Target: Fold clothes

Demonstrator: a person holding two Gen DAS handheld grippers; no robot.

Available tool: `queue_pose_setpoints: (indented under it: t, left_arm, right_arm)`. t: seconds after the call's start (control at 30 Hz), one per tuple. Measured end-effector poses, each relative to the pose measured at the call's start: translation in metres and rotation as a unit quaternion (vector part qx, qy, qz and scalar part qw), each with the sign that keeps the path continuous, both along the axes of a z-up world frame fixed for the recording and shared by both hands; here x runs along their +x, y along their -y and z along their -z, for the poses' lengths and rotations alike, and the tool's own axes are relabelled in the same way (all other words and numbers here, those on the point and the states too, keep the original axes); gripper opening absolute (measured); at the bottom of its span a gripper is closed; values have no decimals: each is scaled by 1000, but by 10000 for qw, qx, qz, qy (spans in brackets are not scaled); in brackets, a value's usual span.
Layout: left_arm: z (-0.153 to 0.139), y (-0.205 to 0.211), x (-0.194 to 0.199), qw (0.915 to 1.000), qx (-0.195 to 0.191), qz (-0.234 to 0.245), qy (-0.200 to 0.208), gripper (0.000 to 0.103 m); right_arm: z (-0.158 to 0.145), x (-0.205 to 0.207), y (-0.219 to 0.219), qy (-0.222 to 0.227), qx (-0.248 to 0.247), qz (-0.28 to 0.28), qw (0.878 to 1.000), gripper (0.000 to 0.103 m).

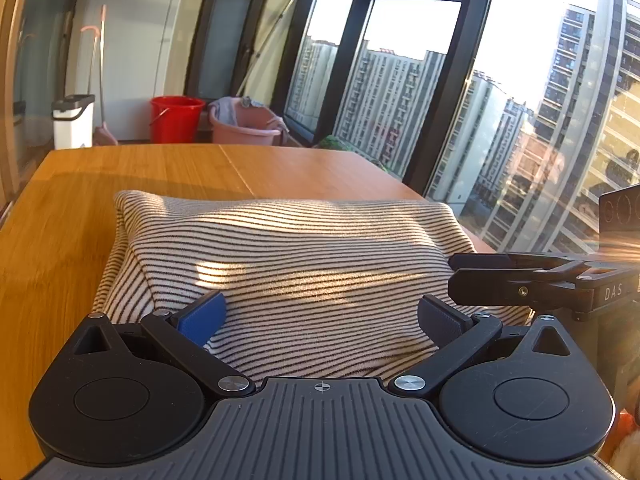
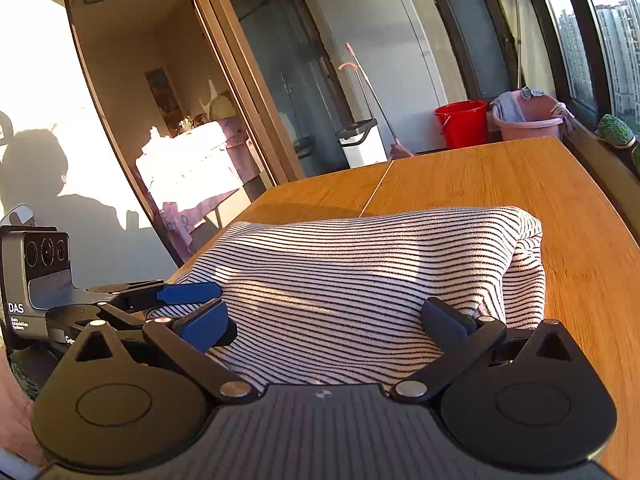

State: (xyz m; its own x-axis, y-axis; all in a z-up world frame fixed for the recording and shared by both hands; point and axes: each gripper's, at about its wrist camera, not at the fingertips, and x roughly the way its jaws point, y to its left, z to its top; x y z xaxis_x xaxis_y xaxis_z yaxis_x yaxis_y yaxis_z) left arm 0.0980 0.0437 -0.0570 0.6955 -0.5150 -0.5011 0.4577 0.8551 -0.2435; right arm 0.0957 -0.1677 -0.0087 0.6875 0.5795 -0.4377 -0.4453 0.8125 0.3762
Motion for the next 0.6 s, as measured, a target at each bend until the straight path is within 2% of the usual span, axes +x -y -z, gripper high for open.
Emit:
queue_pose_setpoints:
  t: [0.6]
  left_arm:
    - [0, 0, -1, 10000, -65, -1, -9, 103]
  right_arm:
    - [0, -1, -4, -7, 11, 2, 10000, 103]
